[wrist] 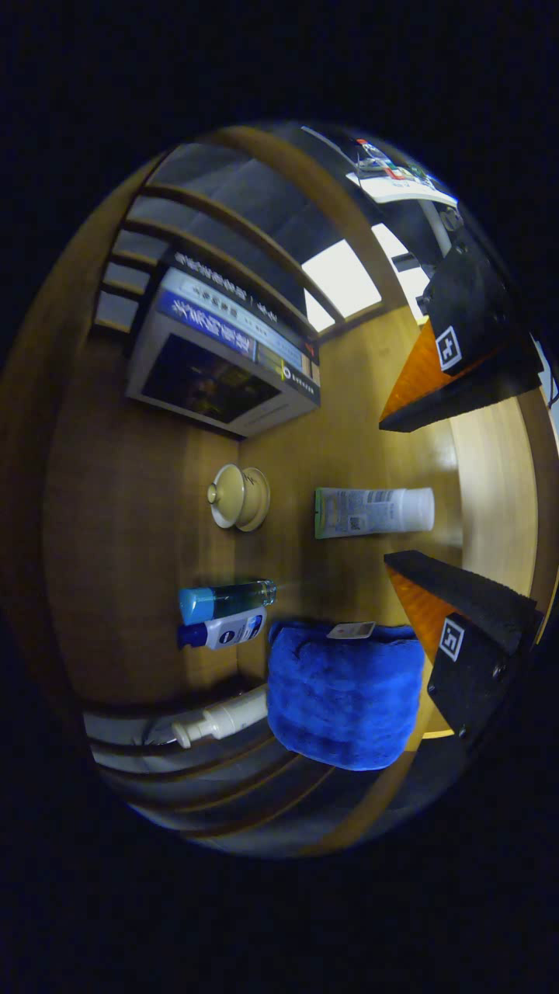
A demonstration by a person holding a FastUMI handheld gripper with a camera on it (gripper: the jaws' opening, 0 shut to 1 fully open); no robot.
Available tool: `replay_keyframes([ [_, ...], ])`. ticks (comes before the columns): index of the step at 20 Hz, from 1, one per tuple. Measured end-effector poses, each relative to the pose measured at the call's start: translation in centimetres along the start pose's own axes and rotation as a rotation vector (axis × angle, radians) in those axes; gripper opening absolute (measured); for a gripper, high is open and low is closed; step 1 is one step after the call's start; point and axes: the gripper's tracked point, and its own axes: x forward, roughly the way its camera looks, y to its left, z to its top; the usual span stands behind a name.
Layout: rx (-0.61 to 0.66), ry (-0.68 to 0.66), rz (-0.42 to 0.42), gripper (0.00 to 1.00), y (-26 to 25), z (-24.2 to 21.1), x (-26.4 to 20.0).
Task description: Pull open the drawer, take out the items inside it, and place them on the countertop above the cabinet.
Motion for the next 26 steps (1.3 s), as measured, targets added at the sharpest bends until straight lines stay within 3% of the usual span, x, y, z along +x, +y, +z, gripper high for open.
replay_keyframes([
  [6, 0.054, -0.195, 0.038, 0.99, 0.4, -2.9, -6.5],
  [11, 0.021, -0.366, 0.049, 0.99, 0.9, -6.5, -10.1],
  [17, 0.108, -0.518, 0.086, 0.99, 0.7, -10.9, -13.2],
  [22, 0.091, -0.63, 0.071, 0.99, 0.2, -16.3, -14.5],
  [26, 0.114, -0.652, 0.079, 0.99, 0.6, -20.6, -14.4],
])
